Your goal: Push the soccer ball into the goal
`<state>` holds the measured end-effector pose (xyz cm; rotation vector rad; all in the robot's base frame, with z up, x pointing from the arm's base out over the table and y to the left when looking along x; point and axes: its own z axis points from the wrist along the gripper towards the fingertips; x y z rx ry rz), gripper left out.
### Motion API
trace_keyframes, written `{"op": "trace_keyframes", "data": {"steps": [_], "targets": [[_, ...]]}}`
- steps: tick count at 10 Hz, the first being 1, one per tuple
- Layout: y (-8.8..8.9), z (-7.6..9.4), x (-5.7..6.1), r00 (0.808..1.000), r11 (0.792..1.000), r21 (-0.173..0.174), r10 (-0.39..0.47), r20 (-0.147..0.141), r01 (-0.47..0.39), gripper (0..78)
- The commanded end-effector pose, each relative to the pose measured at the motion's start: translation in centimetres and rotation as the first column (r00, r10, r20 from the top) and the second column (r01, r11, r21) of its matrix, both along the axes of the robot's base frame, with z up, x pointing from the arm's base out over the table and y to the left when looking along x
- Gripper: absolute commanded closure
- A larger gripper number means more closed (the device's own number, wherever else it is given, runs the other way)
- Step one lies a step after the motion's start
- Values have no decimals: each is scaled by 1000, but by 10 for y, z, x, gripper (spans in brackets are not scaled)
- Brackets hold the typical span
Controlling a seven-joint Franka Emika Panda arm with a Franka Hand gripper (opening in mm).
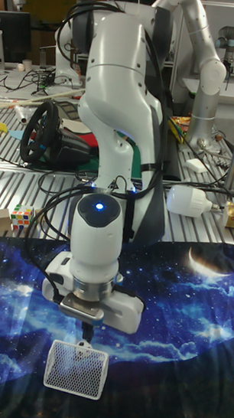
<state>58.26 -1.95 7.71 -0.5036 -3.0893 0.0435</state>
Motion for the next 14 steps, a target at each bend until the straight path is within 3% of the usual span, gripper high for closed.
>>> {"op": "trace_keyframes", "data": {"steps": [1,7,10,12,14], "targets": [[-2,-2,8,999,1000,-7,16,37,-16,776],[-3,-4,27,996,1000,-15,10,92,-9,776],[3,3,40,988,1000,-13,-14,152,16,776],[4,5,45,986,1000,-26,-11,166,16,776],[3,5,46,987,1000,-27,-7,159,12,776]]}}
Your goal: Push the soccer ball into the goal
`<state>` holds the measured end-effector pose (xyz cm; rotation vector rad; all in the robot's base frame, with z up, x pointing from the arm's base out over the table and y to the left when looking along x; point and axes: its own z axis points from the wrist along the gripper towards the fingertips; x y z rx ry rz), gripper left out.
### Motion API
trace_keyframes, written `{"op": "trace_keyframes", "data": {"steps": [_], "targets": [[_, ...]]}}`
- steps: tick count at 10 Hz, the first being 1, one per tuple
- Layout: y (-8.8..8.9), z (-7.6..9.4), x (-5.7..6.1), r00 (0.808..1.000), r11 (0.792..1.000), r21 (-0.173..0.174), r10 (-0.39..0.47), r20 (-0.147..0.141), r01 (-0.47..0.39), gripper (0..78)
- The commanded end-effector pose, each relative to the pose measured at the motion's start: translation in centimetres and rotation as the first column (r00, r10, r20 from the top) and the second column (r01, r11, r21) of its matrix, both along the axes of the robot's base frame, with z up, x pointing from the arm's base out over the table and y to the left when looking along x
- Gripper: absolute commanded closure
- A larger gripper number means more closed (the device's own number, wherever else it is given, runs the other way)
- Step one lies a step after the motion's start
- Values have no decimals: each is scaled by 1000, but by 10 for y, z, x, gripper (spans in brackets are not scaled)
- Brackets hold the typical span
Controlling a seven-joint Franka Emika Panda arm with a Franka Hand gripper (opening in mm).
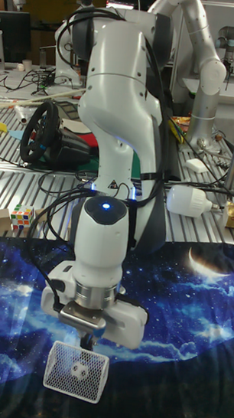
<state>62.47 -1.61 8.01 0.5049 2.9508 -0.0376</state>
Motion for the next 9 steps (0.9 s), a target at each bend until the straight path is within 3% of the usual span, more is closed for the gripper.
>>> {"op": "trace_keyframes", "data": {"steps": [1,3,4,5,7,9], "targets": [[0,1,2,1000,1000,-6,7,-8,-7,776],[0,2,1,999,1000,-7,7,-40,-7,776],[1,3,-1,997,1000,-7,7,-83,-8,776],[2,4,-2,996,1000,-7,6,-92,-7,776],[5,9,-10,985,1000,-6,8,-171,-9,776],[8,13,-16,982,1000,-4,6,-190,-7,776]]}}
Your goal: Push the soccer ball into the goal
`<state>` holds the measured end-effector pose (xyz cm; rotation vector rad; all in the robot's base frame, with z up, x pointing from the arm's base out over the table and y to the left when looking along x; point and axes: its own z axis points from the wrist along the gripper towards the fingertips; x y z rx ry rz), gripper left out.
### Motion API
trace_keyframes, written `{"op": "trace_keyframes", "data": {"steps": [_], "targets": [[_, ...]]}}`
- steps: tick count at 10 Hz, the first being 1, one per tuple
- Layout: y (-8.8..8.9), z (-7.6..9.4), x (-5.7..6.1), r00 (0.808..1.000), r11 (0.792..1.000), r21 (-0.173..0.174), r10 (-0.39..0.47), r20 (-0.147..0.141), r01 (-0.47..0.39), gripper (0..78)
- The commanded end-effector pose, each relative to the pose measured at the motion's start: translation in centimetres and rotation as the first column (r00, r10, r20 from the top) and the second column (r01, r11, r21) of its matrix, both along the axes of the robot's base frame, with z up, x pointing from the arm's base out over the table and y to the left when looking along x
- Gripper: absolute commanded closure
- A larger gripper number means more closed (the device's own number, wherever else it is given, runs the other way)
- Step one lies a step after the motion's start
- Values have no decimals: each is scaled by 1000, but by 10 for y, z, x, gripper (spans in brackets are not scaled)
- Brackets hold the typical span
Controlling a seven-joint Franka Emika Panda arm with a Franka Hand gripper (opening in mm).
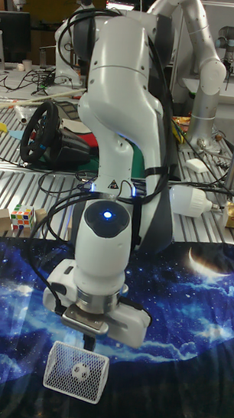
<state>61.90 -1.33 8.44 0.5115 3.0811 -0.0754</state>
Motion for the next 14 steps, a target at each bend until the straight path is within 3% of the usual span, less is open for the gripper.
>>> {"op": "trace_keyframes", "data": {"steps": [1,6,8,10,14], "targets": [[7,12,-14,998,1000,-4,3,-62,-3,776],[10,18,-24,997,1000,-3,2,-71,-3,776],[9,22,-22,997,1000,-3,14,-72,-14,776],[4,40,-13,996,1000,11,17,-89,-16,776],[3,44,-11,996,1000,19,0,-92,2,776]]}}
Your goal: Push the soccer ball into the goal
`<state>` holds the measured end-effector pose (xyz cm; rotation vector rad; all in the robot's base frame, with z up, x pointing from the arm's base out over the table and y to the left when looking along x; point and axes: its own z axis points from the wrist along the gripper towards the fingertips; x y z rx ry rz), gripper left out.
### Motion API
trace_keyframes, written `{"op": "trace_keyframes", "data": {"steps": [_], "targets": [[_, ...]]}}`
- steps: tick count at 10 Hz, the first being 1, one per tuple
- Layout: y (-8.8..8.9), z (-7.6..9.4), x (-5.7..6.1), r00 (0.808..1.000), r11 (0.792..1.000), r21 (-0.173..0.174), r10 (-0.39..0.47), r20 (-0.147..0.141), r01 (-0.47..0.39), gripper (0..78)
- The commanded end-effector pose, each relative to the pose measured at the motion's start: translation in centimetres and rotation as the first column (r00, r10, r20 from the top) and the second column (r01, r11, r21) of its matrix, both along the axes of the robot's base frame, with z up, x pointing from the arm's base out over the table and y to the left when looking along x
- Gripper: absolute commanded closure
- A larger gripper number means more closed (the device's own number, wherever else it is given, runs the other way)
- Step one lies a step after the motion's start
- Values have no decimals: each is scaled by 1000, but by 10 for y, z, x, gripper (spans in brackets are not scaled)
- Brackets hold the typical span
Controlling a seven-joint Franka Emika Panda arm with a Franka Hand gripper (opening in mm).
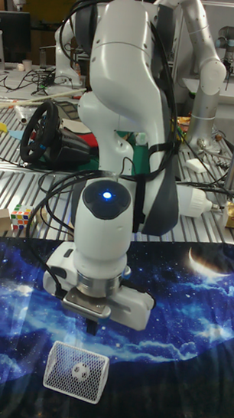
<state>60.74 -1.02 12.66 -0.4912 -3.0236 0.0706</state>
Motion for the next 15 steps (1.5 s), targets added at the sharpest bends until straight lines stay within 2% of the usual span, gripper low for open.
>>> {"op": "trace_keyframes", "data": {"steps": [1,4,8,10,13,15], "targets": [[-1,1,1,1000,1000,10,-7,-9,7,776],[-1,2,1,1000,1000,19,-8,-19,8,776],[-1,2,1,999,1000,12,-25,-38,25,776],[-1,2,1,999,1000,15,-21,-30,22,776],[-1,2,1,997,997,13,74,-19,-74,776],[-1,2,1,993,993,15,118,1,-118,776]]}}
